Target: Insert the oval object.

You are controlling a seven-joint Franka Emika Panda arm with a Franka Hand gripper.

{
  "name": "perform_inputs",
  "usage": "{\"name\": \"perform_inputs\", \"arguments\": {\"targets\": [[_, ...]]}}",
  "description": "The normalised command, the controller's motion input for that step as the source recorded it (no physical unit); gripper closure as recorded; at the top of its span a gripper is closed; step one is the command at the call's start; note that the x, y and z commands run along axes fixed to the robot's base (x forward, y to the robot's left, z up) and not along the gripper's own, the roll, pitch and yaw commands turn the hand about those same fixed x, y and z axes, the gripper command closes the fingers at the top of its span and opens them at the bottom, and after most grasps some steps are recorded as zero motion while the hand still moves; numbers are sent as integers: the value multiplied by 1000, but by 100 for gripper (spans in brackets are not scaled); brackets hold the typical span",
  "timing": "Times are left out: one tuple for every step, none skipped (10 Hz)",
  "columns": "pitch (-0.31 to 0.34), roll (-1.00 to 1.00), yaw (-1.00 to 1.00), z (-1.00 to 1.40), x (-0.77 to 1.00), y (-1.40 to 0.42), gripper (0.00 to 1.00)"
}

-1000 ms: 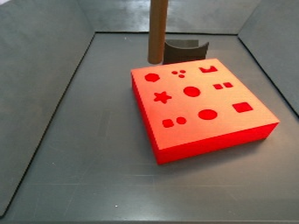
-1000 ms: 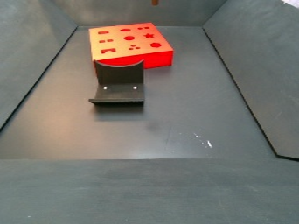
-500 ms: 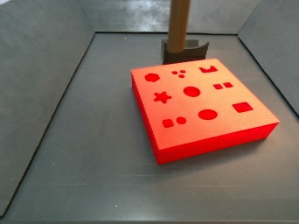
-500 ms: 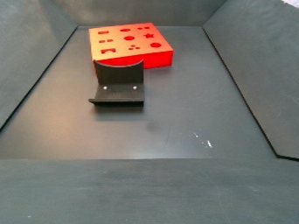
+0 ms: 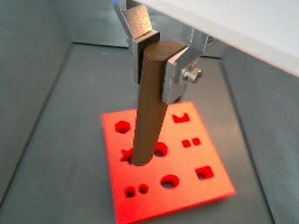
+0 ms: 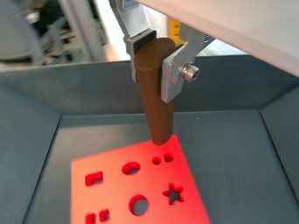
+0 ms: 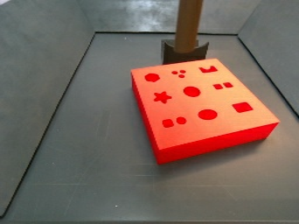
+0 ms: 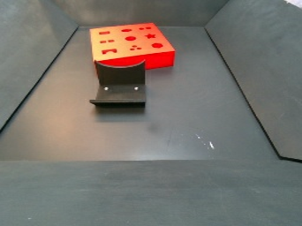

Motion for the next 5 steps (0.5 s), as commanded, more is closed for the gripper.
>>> {"name": "perform_inputs", "arguments": {"targets": [[-24,171,-534,0,523,-194,100],[0,214,-297,-60,771,-189,100],[0,244,-140,-106,891,-180,100],[26,284,-83,-74,940,-80,100],[39,291,-69,-51,960,-46,100]]}}
